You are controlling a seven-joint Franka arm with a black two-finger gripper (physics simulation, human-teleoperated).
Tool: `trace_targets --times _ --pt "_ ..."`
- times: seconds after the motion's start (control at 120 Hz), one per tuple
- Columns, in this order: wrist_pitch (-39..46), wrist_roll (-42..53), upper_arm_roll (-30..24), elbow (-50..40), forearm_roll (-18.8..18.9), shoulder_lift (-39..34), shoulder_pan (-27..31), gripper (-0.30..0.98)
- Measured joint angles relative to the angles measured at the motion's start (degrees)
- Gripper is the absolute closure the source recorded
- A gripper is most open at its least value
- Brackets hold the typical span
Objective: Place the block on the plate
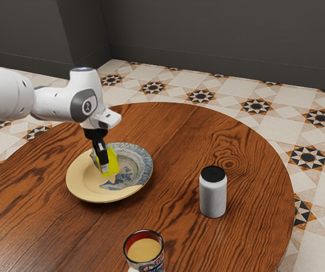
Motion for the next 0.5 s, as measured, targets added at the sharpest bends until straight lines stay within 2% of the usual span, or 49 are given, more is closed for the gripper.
trace_targets --times 0.25,0.5 --pt "0.5 0.8 0.0 0.0 -0.2 0.1 0.0 0.11" --pt "0.1 1.5 0.0 0.0 -0.2 -2.5 -0.7 0.04"
